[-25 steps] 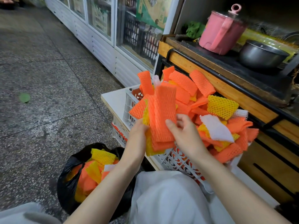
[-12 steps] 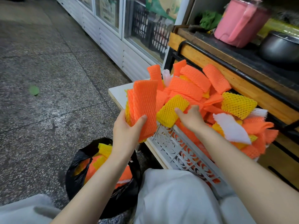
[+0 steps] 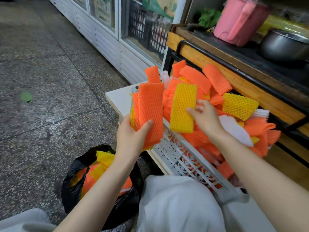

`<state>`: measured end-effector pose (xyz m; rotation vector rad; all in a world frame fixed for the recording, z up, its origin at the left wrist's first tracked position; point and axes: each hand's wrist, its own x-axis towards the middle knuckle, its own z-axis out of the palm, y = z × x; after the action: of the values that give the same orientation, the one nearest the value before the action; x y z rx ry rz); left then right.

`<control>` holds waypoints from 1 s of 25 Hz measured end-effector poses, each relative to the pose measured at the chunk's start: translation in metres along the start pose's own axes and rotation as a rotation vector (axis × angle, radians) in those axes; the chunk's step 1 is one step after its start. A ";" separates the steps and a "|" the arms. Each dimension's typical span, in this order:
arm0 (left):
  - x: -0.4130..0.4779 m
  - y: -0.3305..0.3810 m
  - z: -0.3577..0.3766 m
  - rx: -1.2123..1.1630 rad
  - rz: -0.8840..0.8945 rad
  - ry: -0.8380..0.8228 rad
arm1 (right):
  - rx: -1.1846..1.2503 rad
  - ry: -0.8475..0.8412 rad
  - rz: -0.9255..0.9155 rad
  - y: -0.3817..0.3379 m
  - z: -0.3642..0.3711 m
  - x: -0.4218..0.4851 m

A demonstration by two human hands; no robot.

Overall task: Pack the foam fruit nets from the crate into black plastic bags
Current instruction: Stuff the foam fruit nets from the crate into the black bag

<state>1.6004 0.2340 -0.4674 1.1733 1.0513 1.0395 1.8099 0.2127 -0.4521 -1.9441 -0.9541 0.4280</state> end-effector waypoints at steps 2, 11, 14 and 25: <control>-0.002 0.004 0.013 0.001 0.019 -0.028 | -0.076 0.086 -0.068 -0.001 -0.042 -0.002; -0.018 0.009 0.076 0.051 0.091 -0.093 | -0.434 0.006 0.239 0.076 -0.127 -0.005; -0.022 0.008 0.084 0.094 0.119 -0.110 | -0.385 -0.044 0.257 0.077 -0.117 -0.011; -0.027 0.002 0.086 0.071 0.073 -0.139 | -0.191 -0.041 0.172 0.049 -0.089 -0.047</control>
<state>1.6791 0.1921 -0.4556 1.3304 0.9489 0.9688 1.8566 0.1110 -0.4494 -2.2081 -0.8839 0.4919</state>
